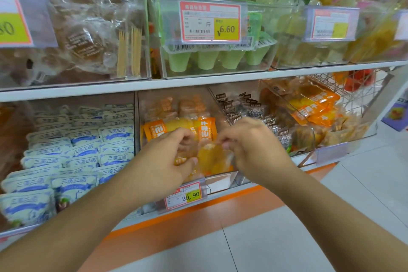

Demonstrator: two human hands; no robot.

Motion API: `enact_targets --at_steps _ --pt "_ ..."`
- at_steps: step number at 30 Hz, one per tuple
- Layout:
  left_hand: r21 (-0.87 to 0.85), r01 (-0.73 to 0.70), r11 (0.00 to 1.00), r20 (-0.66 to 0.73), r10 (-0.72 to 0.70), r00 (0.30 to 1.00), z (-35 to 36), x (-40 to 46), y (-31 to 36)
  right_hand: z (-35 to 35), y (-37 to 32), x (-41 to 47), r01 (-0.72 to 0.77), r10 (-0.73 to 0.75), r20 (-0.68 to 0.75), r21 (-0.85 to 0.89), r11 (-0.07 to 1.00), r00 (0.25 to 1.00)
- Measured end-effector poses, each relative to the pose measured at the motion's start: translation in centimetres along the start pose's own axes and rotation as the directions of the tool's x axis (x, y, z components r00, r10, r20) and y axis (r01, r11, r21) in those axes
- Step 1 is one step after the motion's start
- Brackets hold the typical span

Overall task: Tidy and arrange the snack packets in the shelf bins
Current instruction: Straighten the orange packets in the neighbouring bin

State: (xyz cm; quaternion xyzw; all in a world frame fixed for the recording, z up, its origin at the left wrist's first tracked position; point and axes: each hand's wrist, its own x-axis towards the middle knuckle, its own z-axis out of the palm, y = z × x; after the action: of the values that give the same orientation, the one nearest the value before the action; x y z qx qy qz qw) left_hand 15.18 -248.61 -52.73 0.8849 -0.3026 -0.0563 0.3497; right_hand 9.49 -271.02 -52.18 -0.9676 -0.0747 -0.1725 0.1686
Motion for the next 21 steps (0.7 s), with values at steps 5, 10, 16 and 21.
enact_targets --at_steps 5,10,16,21 --pt "0.355 -0.104 0.929 0.023 0.103 0.994 -1.3 -1.5 0.0 -0.8 -0.2 0.4 0.088 -0.076 0.07 -0.186 0.979 0.995" --pt "0.386 -0.092 0.918 0.056 0.076 0.996 -2.6 -2.4 -1.0 0.0 -1.0 0.4 0.112 -0.047 0.259 -0.245 0.963 0.965" --pt "0.297 -0.054 0.953 0.127 0.017 0.992 -2.8 -2.6 -1.4 -1.6 -2.1 1.6 0.035 0.026 0.361 -0.163 0.986 0.932" --pt "0.326 -0.062 0.943 0.122 0.023 0.992 -3.7 -3.1 -2.3 0.0 -3.0 5.8 -0.09 0.078 0.255 0.037 0.995 0.964"
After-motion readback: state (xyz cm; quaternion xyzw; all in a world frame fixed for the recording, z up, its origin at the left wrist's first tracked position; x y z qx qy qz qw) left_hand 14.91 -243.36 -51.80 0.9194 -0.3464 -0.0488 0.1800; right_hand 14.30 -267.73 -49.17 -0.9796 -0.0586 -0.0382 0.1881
